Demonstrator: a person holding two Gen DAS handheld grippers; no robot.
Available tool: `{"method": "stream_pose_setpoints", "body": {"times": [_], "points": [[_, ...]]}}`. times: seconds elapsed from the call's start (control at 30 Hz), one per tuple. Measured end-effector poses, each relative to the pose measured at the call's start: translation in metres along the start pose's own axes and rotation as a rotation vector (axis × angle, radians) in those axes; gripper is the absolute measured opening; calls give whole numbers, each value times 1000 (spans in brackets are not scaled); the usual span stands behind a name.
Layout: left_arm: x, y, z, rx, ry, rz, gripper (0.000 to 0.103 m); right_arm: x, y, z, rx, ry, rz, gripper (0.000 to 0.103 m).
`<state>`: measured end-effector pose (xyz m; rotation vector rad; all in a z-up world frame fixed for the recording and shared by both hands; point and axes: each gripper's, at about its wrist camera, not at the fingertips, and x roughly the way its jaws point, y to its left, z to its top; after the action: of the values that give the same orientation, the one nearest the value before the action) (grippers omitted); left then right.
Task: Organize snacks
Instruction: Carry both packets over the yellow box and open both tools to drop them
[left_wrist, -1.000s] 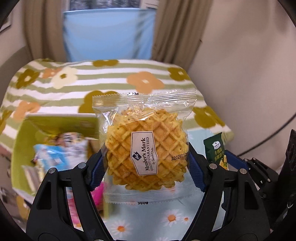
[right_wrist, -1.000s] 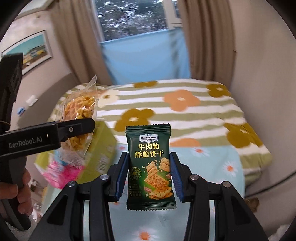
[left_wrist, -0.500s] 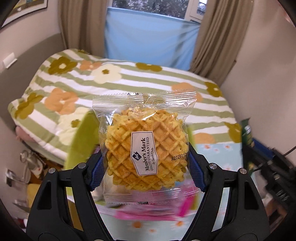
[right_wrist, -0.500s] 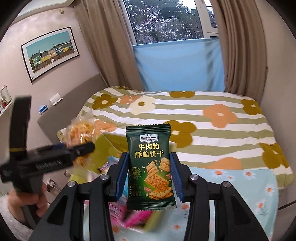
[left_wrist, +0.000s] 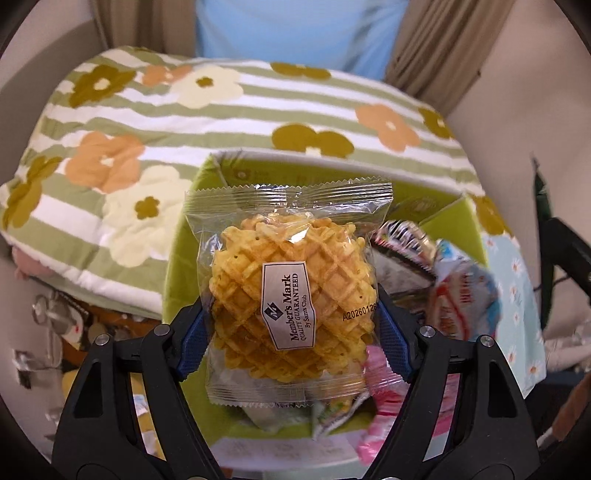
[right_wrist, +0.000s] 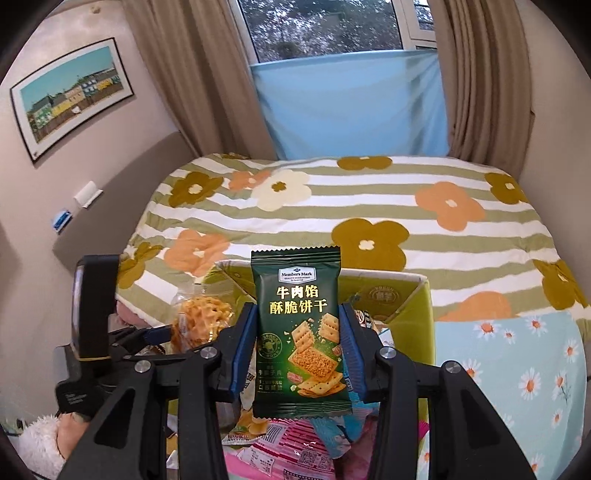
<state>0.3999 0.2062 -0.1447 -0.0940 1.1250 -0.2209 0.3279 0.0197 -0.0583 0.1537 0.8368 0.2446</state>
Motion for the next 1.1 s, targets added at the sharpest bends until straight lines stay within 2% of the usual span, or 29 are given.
{"method": "stream_pose_setpoints", "body": {"times": [0.03, 0.1, 0.2, 0.47, 0.57, 0.83, 0.87, 0.9, 0.93, 1.0, 1.1], "points": [[8, 3, 0, 3, 26, -11, 82, 4, 1, 0, 3, 10, -13, 40], [15, 7, -2, -3, 43, -25, 95, 8, 0, -2, 13, 22, -24, 40], [16, 11, -6, -9, 28, -20, 99, 15, -1, -1, 18, 40, -23, 40], [5, 14, -22, -10, 47, 7, 102, 31, 6, 9, -28, 61, 48, 40], [3, 10, -26, 9, 48, 42, 102, 39, 11, 13, -49, 77, 65, 40], [-6, 6, -32, 16, 28, 84, 102, 84, 19, 20, -76, 185, 127, 41], [-6, 6, -33, 15, 27, 91, 102, 89, 19, 20, -74, 195, 128, 44], [-6, 6, -33, 14, 27, 95, 102, 93, 19, 20, -72, 201, 121, 55], [-7, 6, -34, 11, 26, 98, 102, 95, 18, 19, -61, 200, 108, 72], [-7, 6, -34, 9, 24, 100, 102, 92, 14, 17, -33, 186, 99, 90], [-8, 4, -35, 12, 24, 103, 102, 86, 9, 15, -8, 173, 72, 91]]}}
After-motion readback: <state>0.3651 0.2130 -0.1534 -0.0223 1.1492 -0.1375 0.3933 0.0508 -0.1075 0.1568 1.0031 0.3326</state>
